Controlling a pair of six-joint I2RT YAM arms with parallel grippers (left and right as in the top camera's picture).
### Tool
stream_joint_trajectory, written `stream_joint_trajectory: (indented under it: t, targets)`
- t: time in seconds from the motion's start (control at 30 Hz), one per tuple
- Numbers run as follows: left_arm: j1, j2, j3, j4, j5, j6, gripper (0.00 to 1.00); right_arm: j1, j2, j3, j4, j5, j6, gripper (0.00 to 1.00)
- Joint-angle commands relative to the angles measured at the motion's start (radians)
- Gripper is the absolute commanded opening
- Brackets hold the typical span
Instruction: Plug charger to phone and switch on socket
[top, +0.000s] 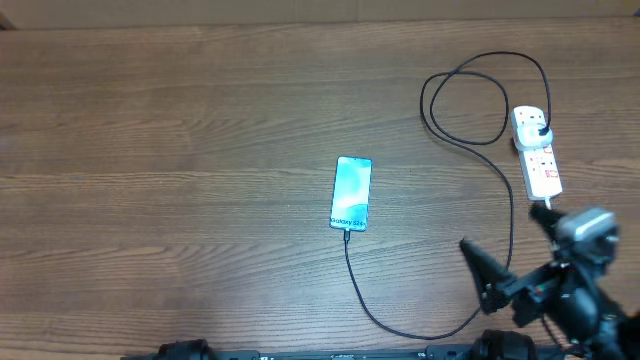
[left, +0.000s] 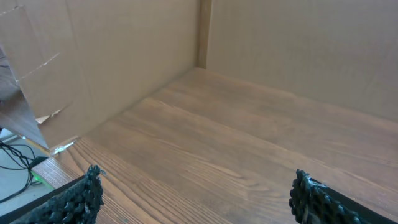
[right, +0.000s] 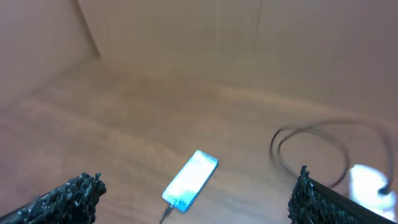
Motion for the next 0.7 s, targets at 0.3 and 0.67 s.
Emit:
stream_joint_trajectory:
  t: [0.3, 0.67]
  targets:
    - [0.007, -0.004, -0.002, 0.002, -0.010, 0.008, 1.00, 0.120, -0.319, -0.560, 0.607, 0.087, 0.152, 1.00]
    - [0.007, -0.004, -0.002, 0.002, -0.010, 0.008, 1.00, 0.120, -0.546, -1.005, 1.100, 0.185, 0.267, 1.00]
